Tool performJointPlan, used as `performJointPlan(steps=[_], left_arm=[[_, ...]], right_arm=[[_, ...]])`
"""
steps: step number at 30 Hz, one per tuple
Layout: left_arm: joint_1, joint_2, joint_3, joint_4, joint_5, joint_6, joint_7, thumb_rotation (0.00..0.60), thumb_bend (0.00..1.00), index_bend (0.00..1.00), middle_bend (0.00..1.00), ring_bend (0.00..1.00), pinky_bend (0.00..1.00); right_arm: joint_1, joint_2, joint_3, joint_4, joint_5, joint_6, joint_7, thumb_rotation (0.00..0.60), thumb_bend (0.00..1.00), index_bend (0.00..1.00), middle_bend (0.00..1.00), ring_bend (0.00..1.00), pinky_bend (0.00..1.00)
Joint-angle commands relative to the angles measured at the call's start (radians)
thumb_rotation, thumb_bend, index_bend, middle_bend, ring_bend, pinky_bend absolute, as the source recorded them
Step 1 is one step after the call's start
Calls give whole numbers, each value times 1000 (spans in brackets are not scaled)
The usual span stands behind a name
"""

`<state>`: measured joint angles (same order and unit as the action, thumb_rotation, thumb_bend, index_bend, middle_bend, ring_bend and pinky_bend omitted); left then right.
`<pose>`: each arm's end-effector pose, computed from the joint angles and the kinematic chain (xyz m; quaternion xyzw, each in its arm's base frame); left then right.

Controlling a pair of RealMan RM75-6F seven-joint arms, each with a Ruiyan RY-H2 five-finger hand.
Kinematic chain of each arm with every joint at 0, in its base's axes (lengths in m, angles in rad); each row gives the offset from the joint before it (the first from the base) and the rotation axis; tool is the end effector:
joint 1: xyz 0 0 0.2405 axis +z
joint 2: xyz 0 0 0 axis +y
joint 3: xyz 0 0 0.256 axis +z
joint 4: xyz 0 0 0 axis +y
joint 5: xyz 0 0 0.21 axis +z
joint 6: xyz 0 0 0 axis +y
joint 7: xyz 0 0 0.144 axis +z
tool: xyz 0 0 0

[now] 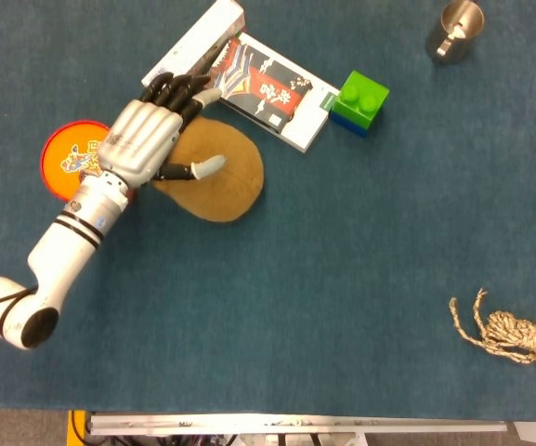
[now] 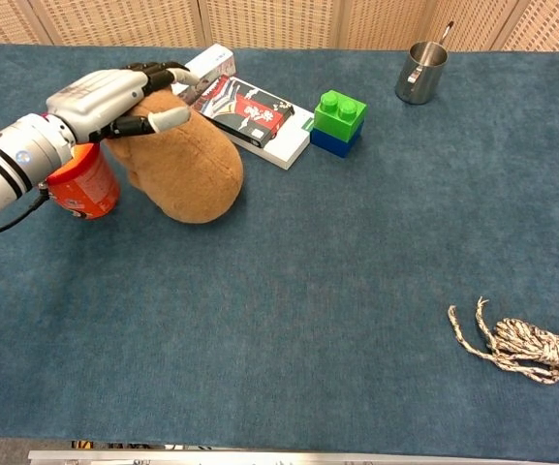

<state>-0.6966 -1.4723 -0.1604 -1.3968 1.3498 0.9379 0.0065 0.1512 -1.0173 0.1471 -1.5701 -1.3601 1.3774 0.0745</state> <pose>-0.1724 0.3496 0.0099 -0.7373 -0.3890 -0.4080 0.3722 -0.3261 -0.2232 0.2079 0.5669 -0.3816 0.3761 0.6257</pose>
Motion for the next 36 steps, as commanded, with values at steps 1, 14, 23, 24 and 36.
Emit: performJointPlan(steps=[1,14,23,24,36], left_arm=[[17,21,14,-40,-7,21,30,0,93,96,71,38,0],[-20,7,-35,-44,-15,43,20,0,93,96,71,38,0],[-47,-37,-21,16,-25,5,31,0,92,96,71,38,0],[-50,-42,-20,28,-29,1,31,0,92,96,71,38,0],[-43,-50,-19,82,-84,-13,42,0,93,96,63,38,0]], right_arm=[[-6,2,0,2,-1,9,7,600,249,283,317,215,272],[-25,10,-5,-1,-11,35,22,600,249,283,317,215,272],[-26,13,-6,-6,-7,28,14,600,250,283,318,215,272],[-27,14,-6,-6,-5,28,13,600,250,283,318,215,272],[-24,6,-5,0,4,16,11,600,249,283,318,215,272]])
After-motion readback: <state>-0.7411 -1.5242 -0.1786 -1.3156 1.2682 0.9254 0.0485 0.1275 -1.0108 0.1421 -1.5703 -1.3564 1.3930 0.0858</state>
